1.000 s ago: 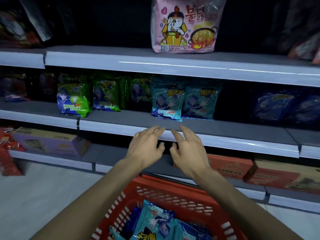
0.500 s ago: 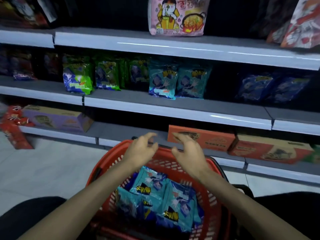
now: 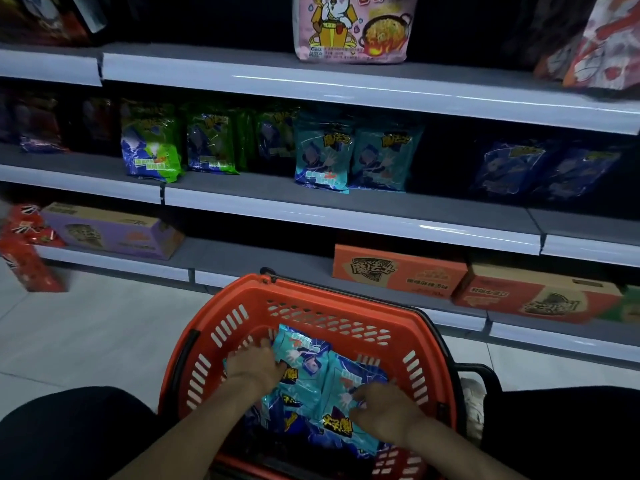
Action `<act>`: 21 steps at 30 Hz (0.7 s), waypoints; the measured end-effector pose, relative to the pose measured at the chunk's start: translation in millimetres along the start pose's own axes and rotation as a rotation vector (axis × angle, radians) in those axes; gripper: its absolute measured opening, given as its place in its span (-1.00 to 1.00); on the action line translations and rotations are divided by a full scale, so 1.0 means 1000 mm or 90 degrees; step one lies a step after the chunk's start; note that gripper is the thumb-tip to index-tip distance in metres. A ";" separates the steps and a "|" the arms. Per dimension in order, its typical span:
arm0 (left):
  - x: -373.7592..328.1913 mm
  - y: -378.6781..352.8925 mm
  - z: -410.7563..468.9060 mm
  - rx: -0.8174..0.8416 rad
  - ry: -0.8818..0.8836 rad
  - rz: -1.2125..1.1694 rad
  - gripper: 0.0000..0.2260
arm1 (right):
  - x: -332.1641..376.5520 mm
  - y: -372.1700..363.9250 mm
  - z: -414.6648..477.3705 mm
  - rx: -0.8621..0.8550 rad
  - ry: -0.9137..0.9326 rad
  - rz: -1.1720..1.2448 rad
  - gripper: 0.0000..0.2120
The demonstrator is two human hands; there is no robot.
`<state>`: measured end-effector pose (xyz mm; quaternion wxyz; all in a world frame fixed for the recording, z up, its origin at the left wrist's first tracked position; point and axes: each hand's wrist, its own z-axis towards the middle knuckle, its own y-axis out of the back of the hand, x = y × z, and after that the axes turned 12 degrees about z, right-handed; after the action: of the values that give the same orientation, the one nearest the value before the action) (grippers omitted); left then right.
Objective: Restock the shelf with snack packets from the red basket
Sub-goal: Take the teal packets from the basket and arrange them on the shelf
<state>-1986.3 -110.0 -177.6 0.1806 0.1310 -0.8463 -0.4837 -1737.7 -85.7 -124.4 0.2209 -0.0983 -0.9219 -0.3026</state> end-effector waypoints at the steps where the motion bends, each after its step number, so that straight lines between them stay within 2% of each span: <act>1: -0.001 -0.001 0.002 0.012 0.008 -0.010 -0.58 | 0.005 0.002 -0.005 0.003 0.014 -0.002 -0.48; 5: -0.011 -0.002 0.002 0.002 -0.005 -0.020 -0.75 | 0.022 0.008 -0.023 -0.009 0.055 -0.020 -0.51; 8: -0.016 -0.003 0.000 -0.033 0.038 -0.059 -0.91 | 0.030 0.010 -0.026 -0.014 0.064 -0.024 -0.49; 11: -0.019 0.000 0.002 -0.050 0.041 -0.096 -0.89 | 0.034 0.011 -0.026 -0.024 0.079 -0.051 -0.50; 15: -0.023 0.017 0.003 -0.041 0.024 -0.188 -0.97 | 0.037 0.013 -0.021 -0.034 0.100 -0.112 -0.48; 18: -0.027 0.039 -0.006 -0.034 -0.004 -0.233 -0.91 | 0.039 0.019 -0.020 -0.045 0.106 -0.154 -0.48; 21: -0.024 0.062 -0.022 -0.090 -0.047 -0.223 -0.89 | 0.038 0.027 -0.022 -0.088 0.121 -0.144 -0.47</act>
<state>-1958.2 -86.5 -118.4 0.0712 0.2451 -0.7806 -0.5706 -1755.4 -75.8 -76.7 0.2643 0.0199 -0.8790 -0.3965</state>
